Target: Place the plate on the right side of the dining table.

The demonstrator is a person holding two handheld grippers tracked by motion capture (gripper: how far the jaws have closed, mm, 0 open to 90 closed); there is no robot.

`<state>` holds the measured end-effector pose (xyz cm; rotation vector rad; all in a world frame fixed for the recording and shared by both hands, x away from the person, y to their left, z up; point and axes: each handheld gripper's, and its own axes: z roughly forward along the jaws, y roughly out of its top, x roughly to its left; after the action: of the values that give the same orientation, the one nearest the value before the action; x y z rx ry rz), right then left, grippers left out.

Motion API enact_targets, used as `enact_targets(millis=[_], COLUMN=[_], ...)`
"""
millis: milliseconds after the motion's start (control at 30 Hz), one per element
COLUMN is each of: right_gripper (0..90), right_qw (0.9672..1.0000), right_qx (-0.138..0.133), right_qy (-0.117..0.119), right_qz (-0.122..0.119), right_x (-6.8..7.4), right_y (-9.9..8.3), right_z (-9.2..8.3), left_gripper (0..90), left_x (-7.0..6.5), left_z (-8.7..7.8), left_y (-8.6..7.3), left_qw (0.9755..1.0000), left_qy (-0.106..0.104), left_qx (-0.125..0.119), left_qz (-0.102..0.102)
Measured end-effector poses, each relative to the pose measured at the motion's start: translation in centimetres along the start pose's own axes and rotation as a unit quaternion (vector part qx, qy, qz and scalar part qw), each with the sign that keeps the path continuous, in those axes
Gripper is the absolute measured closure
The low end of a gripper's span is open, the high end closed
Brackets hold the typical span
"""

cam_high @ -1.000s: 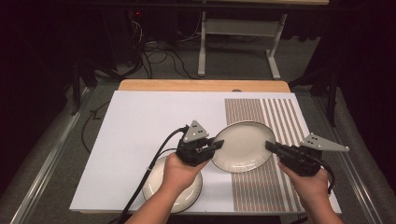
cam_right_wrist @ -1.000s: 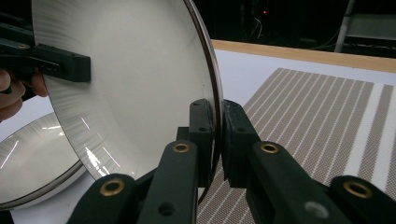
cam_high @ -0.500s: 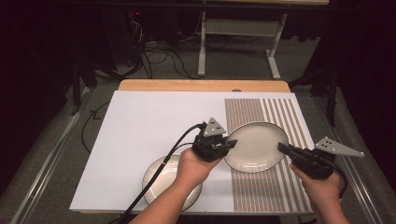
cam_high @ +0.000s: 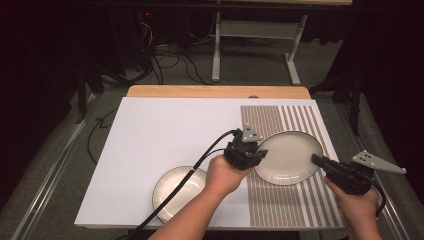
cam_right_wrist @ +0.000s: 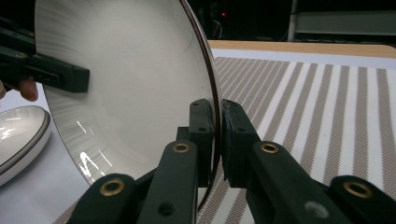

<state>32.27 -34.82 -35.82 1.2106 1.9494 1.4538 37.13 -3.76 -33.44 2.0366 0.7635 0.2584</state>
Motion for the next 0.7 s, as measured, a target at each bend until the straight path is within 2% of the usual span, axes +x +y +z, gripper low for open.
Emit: enact_targets(millis=[167,700], right_gripper=[86.9,86.6], right_qw=[0.9998,0.9985], right_qx=[0.005,0.017], right_qy=[-0.008,-0.035], right_qz=[0.016,0.037], right_x=[-1.0,-3.2], right_y=[-0.6,-1.5], right_z=[-0.1,0.2], left_gripper=[77.6,77.2], left_x=[0.3,0.4], left_z=[1.7,5.1], left_y=[0.1,0.2], left_qw=[0.9998,0.9987], left_qy=[0.001,-0.008], left_qx=[0.018,0.028], left_qz=[-0.012,-0.041])
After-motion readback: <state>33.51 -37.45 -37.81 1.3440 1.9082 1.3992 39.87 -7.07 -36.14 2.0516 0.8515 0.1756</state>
